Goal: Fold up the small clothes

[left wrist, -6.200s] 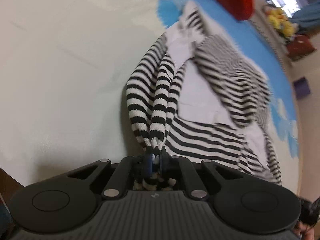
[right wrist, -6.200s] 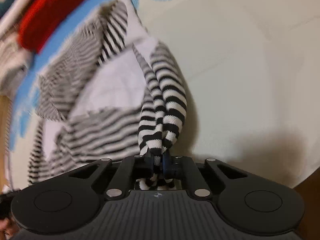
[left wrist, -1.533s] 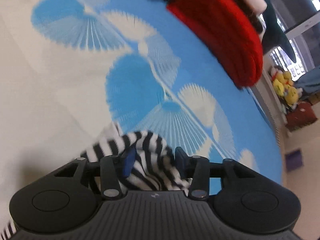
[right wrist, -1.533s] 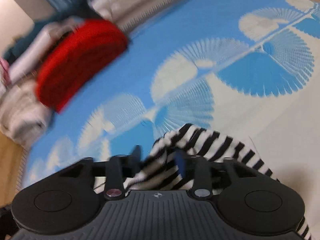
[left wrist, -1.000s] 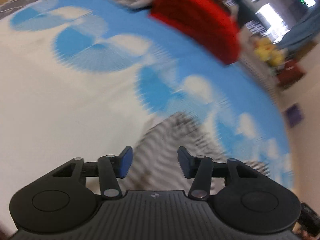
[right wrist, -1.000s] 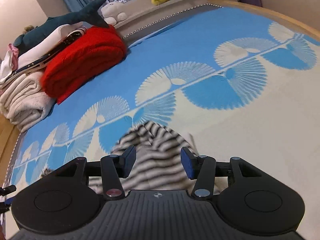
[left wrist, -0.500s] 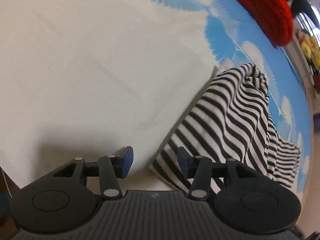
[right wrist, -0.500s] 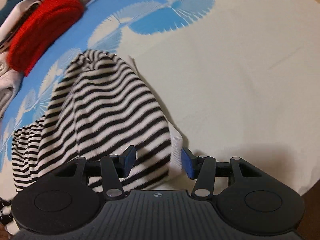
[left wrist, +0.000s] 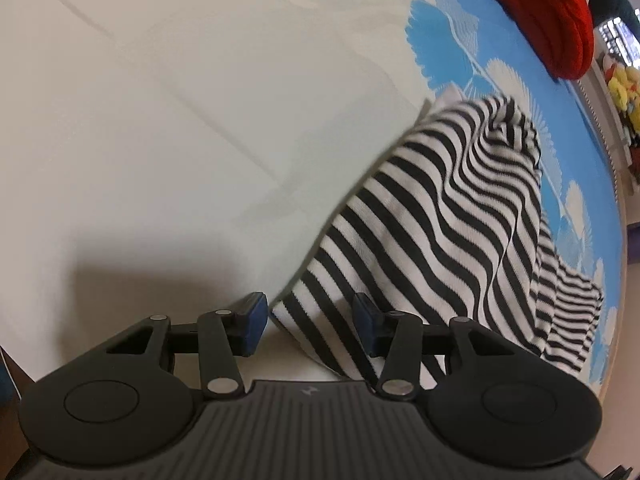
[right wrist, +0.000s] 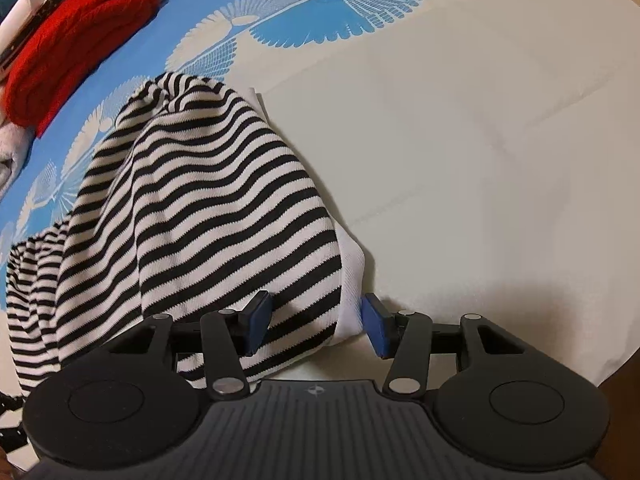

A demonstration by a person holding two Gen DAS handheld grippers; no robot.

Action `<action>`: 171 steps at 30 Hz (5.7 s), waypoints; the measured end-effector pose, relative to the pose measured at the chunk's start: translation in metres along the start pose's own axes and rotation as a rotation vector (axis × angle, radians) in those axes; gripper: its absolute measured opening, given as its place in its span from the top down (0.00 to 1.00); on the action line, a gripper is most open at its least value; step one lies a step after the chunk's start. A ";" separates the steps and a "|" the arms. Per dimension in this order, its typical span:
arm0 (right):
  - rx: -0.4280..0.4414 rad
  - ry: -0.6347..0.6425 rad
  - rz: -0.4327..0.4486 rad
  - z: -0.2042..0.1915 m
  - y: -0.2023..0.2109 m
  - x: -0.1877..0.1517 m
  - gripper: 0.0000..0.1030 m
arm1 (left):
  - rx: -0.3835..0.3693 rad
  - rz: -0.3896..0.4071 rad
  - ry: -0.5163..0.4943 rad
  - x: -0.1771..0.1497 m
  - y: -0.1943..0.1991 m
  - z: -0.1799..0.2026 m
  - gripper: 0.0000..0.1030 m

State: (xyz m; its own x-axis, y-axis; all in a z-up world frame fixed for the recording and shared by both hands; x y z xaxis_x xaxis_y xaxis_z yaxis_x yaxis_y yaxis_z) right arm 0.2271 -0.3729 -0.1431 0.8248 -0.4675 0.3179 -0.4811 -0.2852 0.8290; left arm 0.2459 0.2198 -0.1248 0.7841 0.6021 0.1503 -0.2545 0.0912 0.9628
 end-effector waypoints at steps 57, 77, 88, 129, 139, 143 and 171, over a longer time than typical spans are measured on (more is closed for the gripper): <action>-0.274 0.231 0.122 -0.013 -0.008 0.032 0.52 | 0.156 0.247 -0.424 -0.003 -0.018 0.127 0.38; -0.172 0.336 0.080 -0.084 -0.047 0.039 0.52 | -0.006 0.284 -0.136 0.024 0.045 0.031 0.38; 0.264 0.465 0.186 -0.161 -0.020 0.020 0.50 | -0.015 0.313 -0.260 -0.005 0.064 0.016 0.48; 0.045 0.322 0.403 0.003 0.106 0.029 0.49 | -0.027 -0.036 0.286 -0.046 -0.014 0.009 0.37; 0.038 0.278 0.412 0.002 0.105 0.031 0.49 | -0.014 0.083 0.196 -0.036 -0.002 0.022 0.90; 0.047 0.249 0.408 -0.006 0.099 0.030 0.49 | -0.041 0.174 0.127 -0.033 0.025 0.018 0.91; 0.039 0.275 0.407 -0.011 0.091 0.045 0.49 | 0.036 0.618 -0.594 -0.122 0.131 0.195 0.92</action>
State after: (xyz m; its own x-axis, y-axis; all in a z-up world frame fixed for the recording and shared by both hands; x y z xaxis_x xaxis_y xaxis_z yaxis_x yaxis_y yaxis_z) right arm 0.2242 -0.4105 -0.0485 0.6127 -0.3105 0.7267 -0.7872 -0.1588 0.5959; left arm 0.2270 0.0036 0.0266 0.6795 0.0187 0.7335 -0.7236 -0.1481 0.6741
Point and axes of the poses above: each gripper's, at about its wrist camera, not at the fingertips, and y roughly against the way its jaws point, z to its right, x to its top, the point moved 5 cm from there along -y, roughly the way its jaws point, and after that the axes turned 8 degrees about x, right-handed, at the moved point
